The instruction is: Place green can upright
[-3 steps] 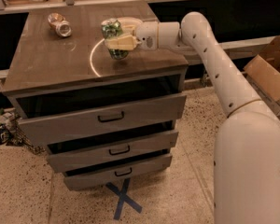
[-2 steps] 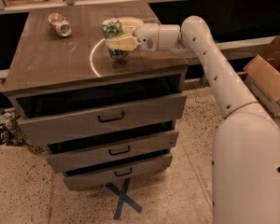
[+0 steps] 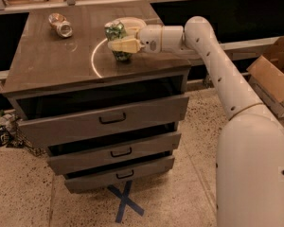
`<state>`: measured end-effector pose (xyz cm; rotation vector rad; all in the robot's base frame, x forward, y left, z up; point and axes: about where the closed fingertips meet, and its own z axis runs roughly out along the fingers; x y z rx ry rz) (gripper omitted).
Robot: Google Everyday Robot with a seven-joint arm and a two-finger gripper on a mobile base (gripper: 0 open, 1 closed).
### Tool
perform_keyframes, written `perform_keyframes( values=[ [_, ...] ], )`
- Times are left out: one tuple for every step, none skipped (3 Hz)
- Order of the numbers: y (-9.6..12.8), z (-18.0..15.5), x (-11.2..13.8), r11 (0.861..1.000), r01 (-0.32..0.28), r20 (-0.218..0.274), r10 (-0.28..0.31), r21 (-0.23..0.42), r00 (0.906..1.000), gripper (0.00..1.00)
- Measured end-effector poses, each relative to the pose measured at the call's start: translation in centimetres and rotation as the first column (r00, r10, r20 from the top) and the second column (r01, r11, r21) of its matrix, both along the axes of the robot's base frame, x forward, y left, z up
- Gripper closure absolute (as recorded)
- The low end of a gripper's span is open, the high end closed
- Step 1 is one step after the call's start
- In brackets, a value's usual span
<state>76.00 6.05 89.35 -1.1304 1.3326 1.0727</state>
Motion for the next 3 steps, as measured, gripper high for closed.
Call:
perform_keyframes(
  values=[
    [0.0,-0.4,-0.2,1.000,0.003,0.003,-0.003,-0.012,1.0000,0.00],
    [-1.4,-0.7,-0.8,0.997,0.043,0.012,-0.043,-0.058,0.9990,0.00],
    [-1.4,-0.7,-0.8,0.997,0.044,0.012,-0.043,-0.059,0.9990,0.00]
  ],
)
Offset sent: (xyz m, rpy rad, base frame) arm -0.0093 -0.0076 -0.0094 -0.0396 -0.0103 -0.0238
